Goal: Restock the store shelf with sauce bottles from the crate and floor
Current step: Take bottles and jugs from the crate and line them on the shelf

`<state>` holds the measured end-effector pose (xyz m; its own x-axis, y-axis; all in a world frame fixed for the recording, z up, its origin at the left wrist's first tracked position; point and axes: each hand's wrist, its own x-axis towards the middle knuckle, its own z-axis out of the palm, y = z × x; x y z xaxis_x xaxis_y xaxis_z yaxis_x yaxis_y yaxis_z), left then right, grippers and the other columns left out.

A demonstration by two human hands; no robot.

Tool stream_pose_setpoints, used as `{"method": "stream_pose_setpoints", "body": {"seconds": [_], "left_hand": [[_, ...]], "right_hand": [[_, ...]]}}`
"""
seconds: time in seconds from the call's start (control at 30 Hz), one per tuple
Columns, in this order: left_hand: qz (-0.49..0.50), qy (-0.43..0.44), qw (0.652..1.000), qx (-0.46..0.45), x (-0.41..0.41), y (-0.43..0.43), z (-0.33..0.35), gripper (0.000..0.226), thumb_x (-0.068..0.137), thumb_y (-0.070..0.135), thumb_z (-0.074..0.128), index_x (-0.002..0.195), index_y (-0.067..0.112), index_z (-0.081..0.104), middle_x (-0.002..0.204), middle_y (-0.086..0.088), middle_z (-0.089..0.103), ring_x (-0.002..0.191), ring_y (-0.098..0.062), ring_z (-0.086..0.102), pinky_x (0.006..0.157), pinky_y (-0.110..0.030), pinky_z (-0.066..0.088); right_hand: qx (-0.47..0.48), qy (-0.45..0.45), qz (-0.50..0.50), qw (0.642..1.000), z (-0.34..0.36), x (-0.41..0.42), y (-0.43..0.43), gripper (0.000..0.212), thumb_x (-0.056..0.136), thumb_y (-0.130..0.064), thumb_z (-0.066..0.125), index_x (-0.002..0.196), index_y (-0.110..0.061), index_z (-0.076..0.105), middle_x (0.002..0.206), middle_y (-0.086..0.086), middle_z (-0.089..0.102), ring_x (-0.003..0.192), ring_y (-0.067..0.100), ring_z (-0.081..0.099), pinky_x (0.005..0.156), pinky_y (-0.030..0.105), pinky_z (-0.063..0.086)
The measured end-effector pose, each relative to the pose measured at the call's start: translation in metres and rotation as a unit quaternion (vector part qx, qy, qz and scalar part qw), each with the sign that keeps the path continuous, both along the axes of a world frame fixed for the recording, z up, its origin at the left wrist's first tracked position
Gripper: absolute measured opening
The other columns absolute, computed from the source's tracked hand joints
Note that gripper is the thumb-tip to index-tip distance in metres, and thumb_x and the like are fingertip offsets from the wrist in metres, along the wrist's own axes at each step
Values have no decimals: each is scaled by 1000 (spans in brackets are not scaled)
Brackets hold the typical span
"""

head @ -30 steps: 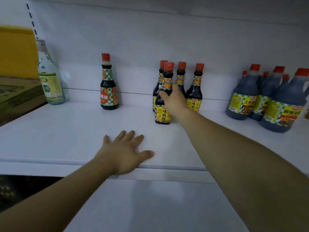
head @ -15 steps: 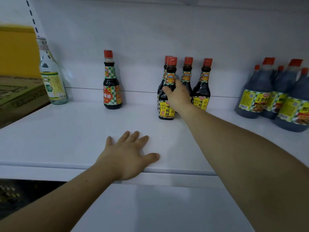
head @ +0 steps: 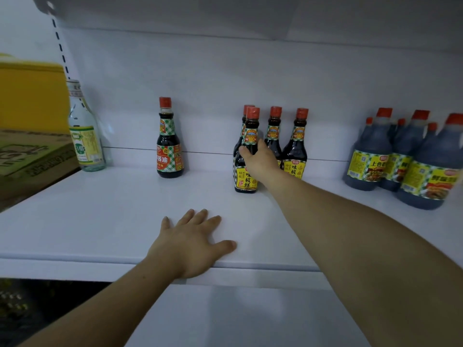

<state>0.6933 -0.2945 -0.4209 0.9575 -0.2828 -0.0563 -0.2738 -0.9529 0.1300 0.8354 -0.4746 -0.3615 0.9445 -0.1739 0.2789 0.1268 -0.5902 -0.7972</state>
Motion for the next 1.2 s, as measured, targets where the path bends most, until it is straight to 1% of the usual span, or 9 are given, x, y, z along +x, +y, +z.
{"method": "stream_pose_setpoints", "body": {"seconds": [0.13, 0.27, 0.37, 0.47, 0.5, 0.57, 0.63, 0.9, 1.2], "left_hand": [[1, 1, 1000, -2, 1, 0, -1, 75, 86, 75, 21, 151, 38, 10, 161, 7, 3, 148, -16, -1, 116, -56, -1], [1, 8, 1000, -9, 0, -1, 8, 76, 87, 74, 22, 151, 36, 12, 161, 5, 4, 148, -18, 0, 115, -59, 0], [11, 20, 1000, -6, -8, 1, 16, 76, 88, 73, 24, 151, 33, 14, 161, 3, 6, 148, -21, 3, 115, -60, 3], [10, 34, 998, -55, -21, -12, 28, 85, 79, 73, 41, 150, 29, 23, 160, 1, 13, 147, -22, 11, 116, -57, 10], [-6, 40, 995, -93, -29, -25, 35, 89, 75, 72, 45, 150, 28, 26, 160, 0, 15, 147, -21, 13, 117, -52, 12], [-71, 42, 985, -151, -51, -57, 49, 82, 81, 64, 53, 149, 26, 28, 160, -1, 17, 146, -20, 16, 119, -43, 15], [-138, 37, 977, -161, -77, -92, 59, 74, 87, 55, 54, 150, 26, 27, 160, 0, 15, 147, -20, 16, 119, -39, 16], [-331, -16, 944, 1, -187, -196, 71, 76, 88, 60, 48, 151, 32, 18, 160, -1, 15, 145, -25, 17, 116, -52, 18], [-481, -20, 875, 43, -252, -268, 41, 82, 85, 68, 44, 152, 30, 15, 161, 0, 10, 147, -25, 11, 117, -51, 18]], "right_hand": [[-44, 23, 12, 999, 7, -35, -12, 70, 95, -52, 46, 152, -18, 23, 152, 6, 37, 137, 28, 39, 108, 38, 37], [-133, 51, 7, 990, 21, -94, -45, 68, 99, -50, 42, 154, -15, 20, 158, 6, 28, 143, 26, 29, 110, 33, 28], [-218, 74, -5, 973, 30, -149, -70, 66, 100, -50, 40, 152, -13, 25, 157, 9, 29, 142, 29, 31, 110, 32, 28], [-270, 107, -31, 956, 37, -203, -97, 68, 99, -51, 40, 151, -10, 27, 157, 10, 29, 141, 30, 32, 110, 33, 28], [-279, 119, -44, 952, 39, -221, -106, 70, 99, -53, 40, 152, -11, 25, 159, 9, 26, 143, 29, 29, 112, 33, 27], [-291, 128, -75, 945, 43, -255, -123, 68, 98, -52, 41, 153, -14, 26, 159, 6, 26, 143, 28, 29, 112, 32, 26], [-299, 127, -105, 940, 47, -291, -137, 64, 98, -50, 43, 151, -15, 31, 157, 6, 31, 140, 28, 34, 109, 31, 29], [-343, 188, -234, 890, 64, -429, -174, 67, 100, -52, 37, 153, -14, 21, 160, 7, 22, 144, 27, 26, 113, 35, 26], [-330, 314, -357, 816, 32, -540, -208, 70, 99, -56, 36, 155, -19, 17, 160, 8, 23, 143, 31, 28, 111, 43, 34]]}}
